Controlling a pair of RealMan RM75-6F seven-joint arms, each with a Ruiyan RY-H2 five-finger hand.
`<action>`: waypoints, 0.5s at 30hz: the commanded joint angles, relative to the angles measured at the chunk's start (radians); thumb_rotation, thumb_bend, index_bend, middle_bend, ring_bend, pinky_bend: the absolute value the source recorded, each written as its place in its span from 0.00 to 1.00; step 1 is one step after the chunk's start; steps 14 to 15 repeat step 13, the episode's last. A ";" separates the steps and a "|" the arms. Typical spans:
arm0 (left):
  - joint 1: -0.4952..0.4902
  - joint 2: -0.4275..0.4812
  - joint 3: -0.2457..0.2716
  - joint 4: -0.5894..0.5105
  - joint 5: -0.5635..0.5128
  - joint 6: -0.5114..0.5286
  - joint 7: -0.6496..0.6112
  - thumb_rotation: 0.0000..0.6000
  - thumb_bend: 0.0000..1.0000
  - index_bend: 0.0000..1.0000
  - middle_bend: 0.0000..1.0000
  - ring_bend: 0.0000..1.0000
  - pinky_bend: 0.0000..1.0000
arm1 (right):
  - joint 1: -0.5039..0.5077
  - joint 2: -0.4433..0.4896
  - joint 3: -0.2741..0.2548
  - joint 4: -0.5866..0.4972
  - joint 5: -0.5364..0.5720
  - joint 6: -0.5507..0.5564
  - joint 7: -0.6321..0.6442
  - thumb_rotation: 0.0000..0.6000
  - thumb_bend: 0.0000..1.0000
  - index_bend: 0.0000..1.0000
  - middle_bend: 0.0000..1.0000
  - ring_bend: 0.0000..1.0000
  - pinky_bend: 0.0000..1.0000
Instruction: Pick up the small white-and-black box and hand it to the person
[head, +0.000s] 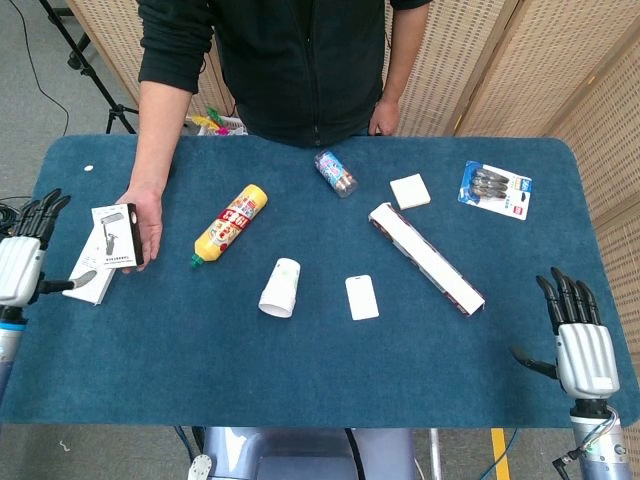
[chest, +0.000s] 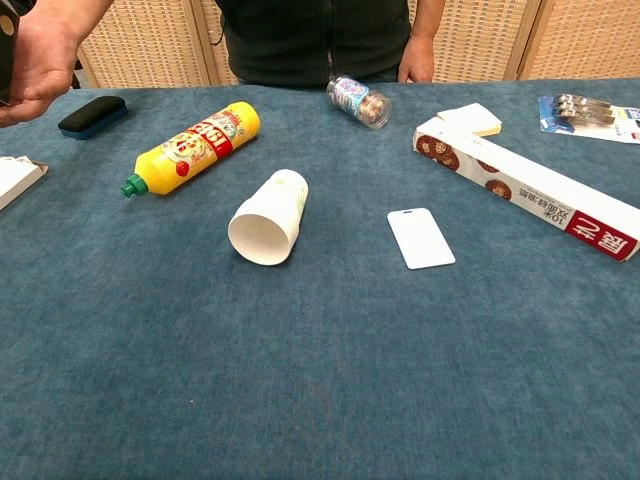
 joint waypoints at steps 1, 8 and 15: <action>0.037 0.039 0.018 -0.039 0.003 0.026 -0.006 1.00 0.00 0.00 0.00 0.00 0.00 | 0.000 0.000 -0.001 0.000 -0.001 -0.001 -0.001 1.00 0.00 0.00 0.00 0.00 0.00; 0.100 0.089 0.064 -0.136 -0.030 0.015 0.065 1.00 0.00 0.00 0.00 0.00 0.00 | 0.000 0.000 -0.003 -0.003 -0.006 0.001 -0.002 1.00 0.00 0.00 0.00 0.00 0.00; 0.153 0.079 0.084 -0.197 -0.086 0.040 0.232 1.00 0.00 0.00 0.00 0.00 0.00 | -0.001 -0.001 -0.001 -0.001 -0.008 0.005 -0.003 1.00 0.00 0.00 0.00 0.00 0.00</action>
